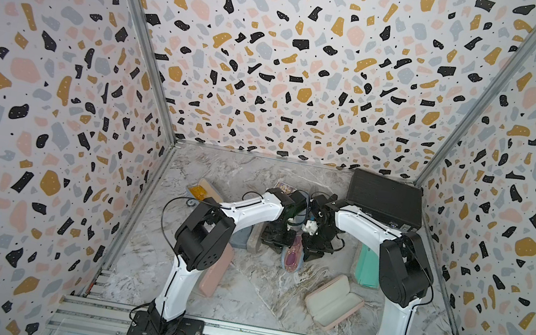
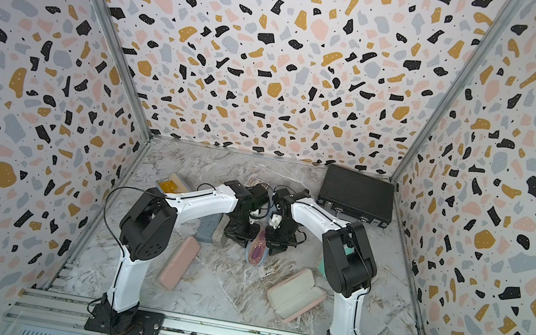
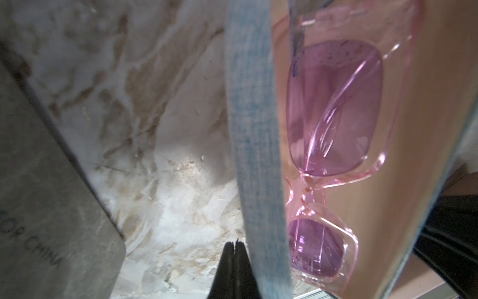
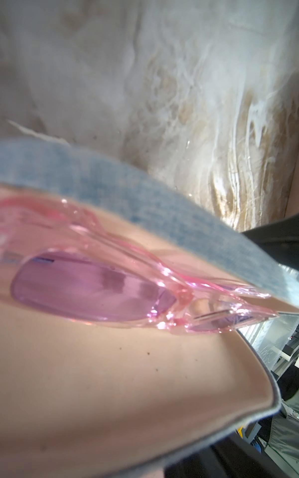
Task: Close the glasses case
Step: Close the glasses case at the center of the board.
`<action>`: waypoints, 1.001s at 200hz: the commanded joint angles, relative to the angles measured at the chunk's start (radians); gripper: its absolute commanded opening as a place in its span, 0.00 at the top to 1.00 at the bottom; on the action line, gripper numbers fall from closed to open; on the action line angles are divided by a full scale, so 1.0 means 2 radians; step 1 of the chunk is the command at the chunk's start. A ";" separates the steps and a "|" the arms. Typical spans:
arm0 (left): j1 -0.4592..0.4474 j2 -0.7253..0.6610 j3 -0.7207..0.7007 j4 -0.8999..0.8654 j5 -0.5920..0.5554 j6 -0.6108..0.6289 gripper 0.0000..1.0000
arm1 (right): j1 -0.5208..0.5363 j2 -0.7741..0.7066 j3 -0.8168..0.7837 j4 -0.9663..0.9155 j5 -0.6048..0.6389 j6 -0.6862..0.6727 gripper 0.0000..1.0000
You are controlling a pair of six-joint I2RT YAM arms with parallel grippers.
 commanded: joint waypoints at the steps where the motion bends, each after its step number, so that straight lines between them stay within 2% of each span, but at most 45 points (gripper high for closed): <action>1: -0.021 0.005 0.027 0.035 0.033 0.014 1.00 | 0.015 -0.002 0.031 0.020 -0.044 -0.012 0.97; 80: -0.027 -0.005 0.016 0.040 0.021 0.031 1.00 | 0.015 0.000 0.034 0.021 -0.092 -0.040 0.97; 164: -0.032 -0.016 0.007 0.045 0.020 0.052 1.00 | 0.015 0.026 0.061 -0.010 -0.093 -0.071 0.97; 200: -0.031 -0.033 0.000 0.040 -0.007 0.046 1.00 | 0.015 0.013 0.060 -0.010 -0.075 -0.065 0.97</action>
